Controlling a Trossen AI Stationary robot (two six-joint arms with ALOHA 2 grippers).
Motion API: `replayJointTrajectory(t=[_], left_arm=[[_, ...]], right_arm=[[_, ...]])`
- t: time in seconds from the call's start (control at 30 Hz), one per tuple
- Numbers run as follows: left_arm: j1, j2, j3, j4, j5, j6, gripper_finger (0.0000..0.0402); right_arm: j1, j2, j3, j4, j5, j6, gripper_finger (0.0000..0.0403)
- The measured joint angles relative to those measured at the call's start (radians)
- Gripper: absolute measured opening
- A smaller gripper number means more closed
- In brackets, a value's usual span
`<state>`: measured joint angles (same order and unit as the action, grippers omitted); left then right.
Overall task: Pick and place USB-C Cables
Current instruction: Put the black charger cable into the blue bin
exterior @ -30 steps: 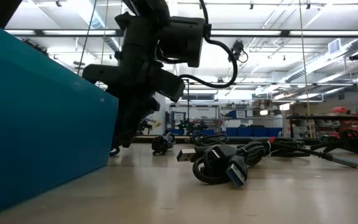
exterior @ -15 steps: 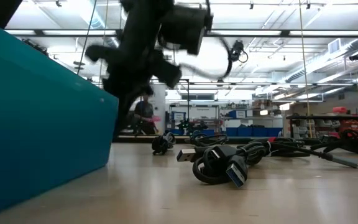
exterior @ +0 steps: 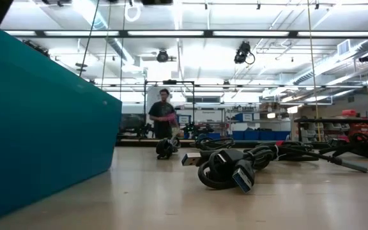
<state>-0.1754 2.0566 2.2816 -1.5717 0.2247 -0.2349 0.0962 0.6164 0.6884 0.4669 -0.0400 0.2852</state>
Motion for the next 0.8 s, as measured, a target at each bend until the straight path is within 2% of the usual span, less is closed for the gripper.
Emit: replayJointTrajectory(t=[0.23,0.57,0.8], left_arm=[[-0.097,-0.056,-0.105,0.000,-0.007,-0.221,0.0027],[-0.290,-0.069,-0.232,0.007,-0.006,-0.300,0.0027],[-0.383,-0.069,-0.373,0.099,-0.004,-0.356,0.0027]], right_arm=[[0.000,-0.013,0.000,-0.026,-0.012,0.000,0.0162],[0.000,-0.045,0.000,-0.035,-0.041,0.001,0.0162],[0.000,-0.048,0.000,-0.036,-0.041,0.011,0.0162]])
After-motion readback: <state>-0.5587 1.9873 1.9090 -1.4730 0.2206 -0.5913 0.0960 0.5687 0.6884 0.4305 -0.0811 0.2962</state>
